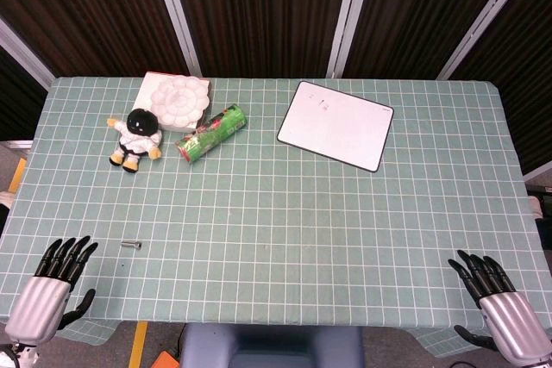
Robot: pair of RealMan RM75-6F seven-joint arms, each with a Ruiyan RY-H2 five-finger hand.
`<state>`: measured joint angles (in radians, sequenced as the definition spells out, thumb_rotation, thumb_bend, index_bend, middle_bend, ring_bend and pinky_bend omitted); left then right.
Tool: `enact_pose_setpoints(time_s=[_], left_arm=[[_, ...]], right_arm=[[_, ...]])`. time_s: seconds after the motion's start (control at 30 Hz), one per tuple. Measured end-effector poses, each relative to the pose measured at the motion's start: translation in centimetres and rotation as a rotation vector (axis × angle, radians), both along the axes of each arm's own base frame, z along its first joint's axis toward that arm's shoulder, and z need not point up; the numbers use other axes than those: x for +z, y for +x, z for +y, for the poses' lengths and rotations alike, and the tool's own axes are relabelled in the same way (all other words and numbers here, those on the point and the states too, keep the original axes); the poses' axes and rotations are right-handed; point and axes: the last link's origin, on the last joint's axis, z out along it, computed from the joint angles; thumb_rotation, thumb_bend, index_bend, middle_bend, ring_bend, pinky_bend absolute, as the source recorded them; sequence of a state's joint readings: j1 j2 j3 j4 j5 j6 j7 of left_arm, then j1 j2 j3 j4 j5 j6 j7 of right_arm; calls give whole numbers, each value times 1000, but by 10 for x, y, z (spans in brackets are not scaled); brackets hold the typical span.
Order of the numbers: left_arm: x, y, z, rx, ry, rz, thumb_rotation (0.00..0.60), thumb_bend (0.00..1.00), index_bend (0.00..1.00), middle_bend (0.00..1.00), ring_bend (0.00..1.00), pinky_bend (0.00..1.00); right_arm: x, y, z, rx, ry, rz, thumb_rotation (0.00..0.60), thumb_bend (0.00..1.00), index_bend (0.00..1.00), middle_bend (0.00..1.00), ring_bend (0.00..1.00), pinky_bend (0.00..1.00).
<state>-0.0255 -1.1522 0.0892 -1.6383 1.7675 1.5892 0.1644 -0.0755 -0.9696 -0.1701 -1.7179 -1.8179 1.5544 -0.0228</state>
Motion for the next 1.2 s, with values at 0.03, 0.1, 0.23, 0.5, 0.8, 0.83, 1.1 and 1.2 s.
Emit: enact_pose_setpoints(time_s=[0.03, 0.1, 0.23, 0.5, 0.8, 0.83, 1.1, 1.2], left_arm=[[-1, 0, 0, 3, 2, -2, 600, 404, 61, 90, 92, 271], [-3, 1, 3, 0, 10, -13, 600, 402, 91, 351, 353, 656], [-16, 1, 16, -15, 34, -57, 600, 419, 223, 900, 878, 1000], [-69, -18, 57, 50, -75, -91, 600, 431, 364, 1000, 1000, 1000], [-110, -33, 97, 110, -61, -84, 600, 422, 425, 1000, 1000, 1000], [-111, -35, 100, 115, -57, -79, 600, 422, 425, 1000, 1000, 1000], [-112, -50, 107, 148, -33, -38, 600, 420, 432, 1000, 1000, 1000], [-112, -54, 108, 165, -35, -31, 600, 412, 433, 1000, 1000, 1000]], right_arm=[[0, 0, 0, -3, 1, -1, 600, 181, 0, 0, 0, 0], [0, 0, -1, -7, 1, -5, 600, 181, 0, 0, 0, 0], [-1, -1, -2, -8, 4, -1, 600, 181, 0, 0, 0, 0], [-7, 0, -4, -6, 18, 7, 600, 181, 0, 0, 0, 0], [-4, -1, -4, -11, 15, 1, 600, 181, 0, 0, 0, 0], [-4, -1, -4, -12, 14, 0, 600, 181, 0, 0, 0, 0], [-4, -1, -4, -17, 17, 4, 600, 181, 0, 0, 0, 0], [-5, -1, -4, -18, 18, 4, 600, 181, 0, 0, 0, 0]])
